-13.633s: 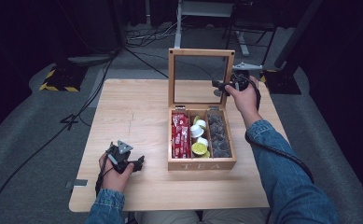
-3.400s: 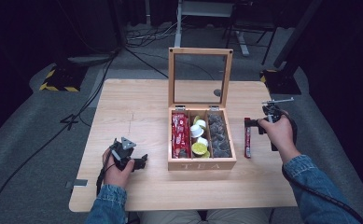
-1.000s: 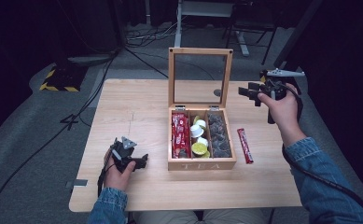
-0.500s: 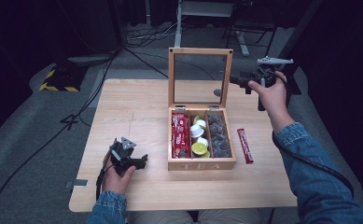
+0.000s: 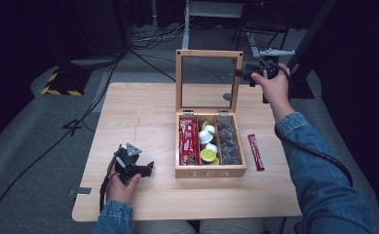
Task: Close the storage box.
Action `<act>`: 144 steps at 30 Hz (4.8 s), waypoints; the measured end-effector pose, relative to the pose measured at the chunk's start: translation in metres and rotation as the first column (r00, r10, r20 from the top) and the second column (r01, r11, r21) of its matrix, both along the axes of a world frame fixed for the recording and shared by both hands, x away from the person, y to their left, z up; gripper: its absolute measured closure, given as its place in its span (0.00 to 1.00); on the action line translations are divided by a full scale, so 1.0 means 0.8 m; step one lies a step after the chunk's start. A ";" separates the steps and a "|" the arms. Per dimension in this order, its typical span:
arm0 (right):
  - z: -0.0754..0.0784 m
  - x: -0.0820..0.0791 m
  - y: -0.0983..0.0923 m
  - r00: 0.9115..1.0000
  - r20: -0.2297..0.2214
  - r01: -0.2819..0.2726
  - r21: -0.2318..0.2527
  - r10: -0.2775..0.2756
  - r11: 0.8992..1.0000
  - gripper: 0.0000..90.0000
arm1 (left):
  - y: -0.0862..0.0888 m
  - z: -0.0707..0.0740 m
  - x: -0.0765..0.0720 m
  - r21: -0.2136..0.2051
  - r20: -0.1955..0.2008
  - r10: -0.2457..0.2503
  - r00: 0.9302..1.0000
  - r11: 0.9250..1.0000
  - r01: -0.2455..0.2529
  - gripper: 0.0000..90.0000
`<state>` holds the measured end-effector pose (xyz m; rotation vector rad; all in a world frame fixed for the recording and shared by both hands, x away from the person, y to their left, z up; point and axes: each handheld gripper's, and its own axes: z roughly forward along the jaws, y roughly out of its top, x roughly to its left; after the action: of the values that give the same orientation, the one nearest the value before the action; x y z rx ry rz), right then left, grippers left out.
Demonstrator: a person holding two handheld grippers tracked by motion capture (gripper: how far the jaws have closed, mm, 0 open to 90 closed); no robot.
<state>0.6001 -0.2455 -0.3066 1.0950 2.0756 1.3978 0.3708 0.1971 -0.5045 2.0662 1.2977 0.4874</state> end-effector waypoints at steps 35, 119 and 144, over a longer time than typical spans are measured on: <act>-0.030 0.037 0.021 0.998 -0.043 -0.037 0.047 0.039 0.998 0.49 | -0.001 0.000 0.000 -0.007 -0.001 0.004 1.000 1.000 -0.004 0.13; -0.030 -0.233 -0.015 0.977 -0.019 -0.212 -0.253 0.214 0.944 0.42 | -0.013 0.000 0.013 -0.006 -0.002 0.008 1.000 1.000 -0.008 0.13; -0.075 -0.266 -0.010 0.969 -0.031 -0.245 -0.297 0.247 0.923 0.40 | -0.012 0.000 0.013 -0.004 -0.002 0.006 1.000 1.000 -0.006 0.13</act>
<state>0.3877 -0.2537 -0.3664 0.7248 2.3877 1.1349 0.3814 0.1873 -0.5044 2.0609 1.3060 0.4852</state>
